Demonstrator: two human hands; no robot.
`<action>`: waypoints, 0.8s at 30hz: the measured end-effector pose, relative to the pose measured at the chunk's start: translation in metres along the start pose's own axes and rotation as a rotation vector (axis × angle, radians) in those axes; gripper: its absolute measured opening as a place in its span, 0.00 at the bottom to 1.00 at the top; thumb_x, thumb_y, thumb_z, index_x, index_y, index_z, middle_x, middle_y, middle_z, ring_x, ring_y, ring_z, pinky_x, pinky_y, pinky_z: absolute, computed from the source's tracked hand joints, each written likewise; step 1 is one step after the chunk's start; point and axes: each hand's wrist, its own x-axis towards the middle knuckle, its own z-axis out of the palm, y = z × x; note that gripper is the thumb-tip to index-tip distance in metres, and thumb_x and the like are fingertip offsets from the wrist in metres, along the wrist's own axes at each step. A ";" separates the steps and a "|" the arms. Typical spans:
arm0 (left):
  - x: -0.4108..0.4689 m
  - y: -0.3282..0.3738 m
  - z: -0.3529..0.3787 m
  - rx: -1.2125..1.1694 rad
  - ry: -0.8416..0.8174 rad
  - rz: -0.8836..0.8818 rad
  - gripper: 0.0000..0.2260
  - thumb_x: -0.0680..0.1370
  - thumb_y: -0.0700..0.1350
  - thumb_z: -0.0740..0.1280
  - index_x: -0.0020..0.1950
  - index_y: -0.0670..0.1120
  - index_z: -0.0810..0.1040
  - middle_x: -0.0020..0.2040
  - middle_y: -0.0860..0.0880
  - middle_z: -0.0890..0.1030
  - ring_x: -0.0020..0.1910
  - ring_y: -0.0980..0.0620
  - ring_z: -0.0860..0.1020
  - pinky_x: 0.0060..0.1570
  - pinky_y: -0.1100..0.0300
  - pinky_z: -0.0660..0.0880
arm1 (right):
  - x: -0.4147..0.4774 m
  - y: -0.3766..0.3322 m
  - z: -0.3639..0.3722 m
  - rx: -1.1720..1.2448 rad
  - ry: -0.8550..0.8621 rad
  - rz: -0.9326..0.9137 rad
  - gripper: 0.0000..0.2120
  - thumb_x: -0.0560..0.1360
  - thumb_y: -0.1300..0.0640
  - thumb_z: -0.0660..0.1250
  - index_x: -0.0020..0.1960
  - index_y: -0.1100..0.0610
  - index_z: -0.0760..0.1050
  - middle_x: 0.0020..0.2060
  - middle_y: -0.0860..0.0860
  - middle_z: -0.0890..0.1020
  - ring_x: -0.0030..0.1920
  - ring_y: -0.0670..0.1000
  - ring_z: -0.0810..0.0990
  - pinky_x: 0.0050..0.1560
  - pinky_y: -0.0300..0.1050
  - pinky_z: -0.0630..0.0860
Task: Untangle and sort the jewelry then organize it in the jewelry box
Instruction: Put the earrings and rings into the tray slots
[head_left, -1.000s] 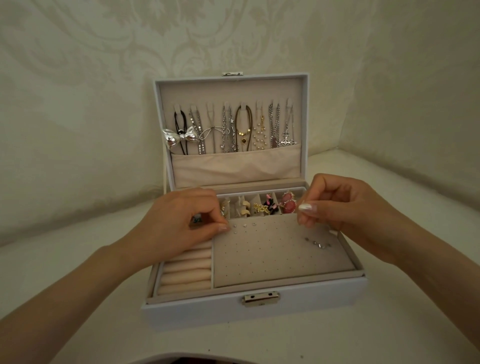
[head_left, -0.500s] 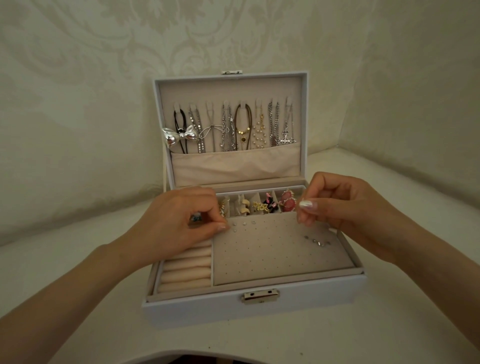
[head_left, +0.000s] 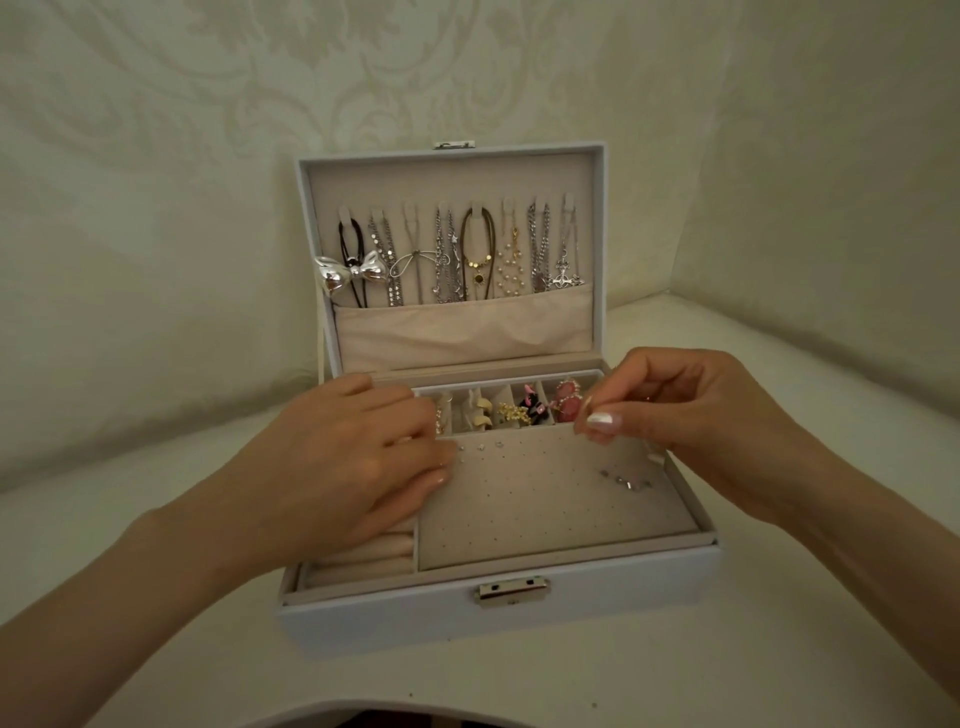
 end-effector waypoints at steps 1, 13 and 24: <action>0.003 0.002 -0.001 -0.025 0.036 -0.041 0.11 0.78 0.48 0.61 0.49 0.46 0.82 0.41 0.50 0.79 0.39 0.51 0.76 0.38 0.59 0.68 | -0.001 -0.001 0.000 -0.010 0.010 -0.028 0.03 0.61 0.61 0.72 0.34 0.56 0.83 0.33 0.53 0.84 0.35 0.47 0.82 0.39 0.33 0.76; 0.063 0.044 -0.016 -1.506 0.141 -0.770 0.15 0.61 0.40 0.73 0.46 0.42 0.77 0.36 0.48 0.84 0.34 0.56 0.81 0.33 0.67 0.75 | 0.000 0.005 0.007 -0.208 0.018 -0.369 0.07 0.65 0.54 0.73 0.40 0.57 0.83 0.37 0.46 0.81 0.40 0.46 0.80 0.45 0.35 0.74; 0.067 0.045 -0.007 -1.520 0.123 -0.734 0.15 0.61 0.39 0.74 0.45 0.42 0.76 0.35 0.46 0.83 0.33 0.55 0.79 0.31 0.65 0.75 | 0.001 0.016 0.007 -0.231 0.030 -0.398 0.07 0.67 0.52 0.73 0.43 0.54 0.83 0.38 0.46 0.82 0.40 0.46 0.80 0.46 0.35 0.74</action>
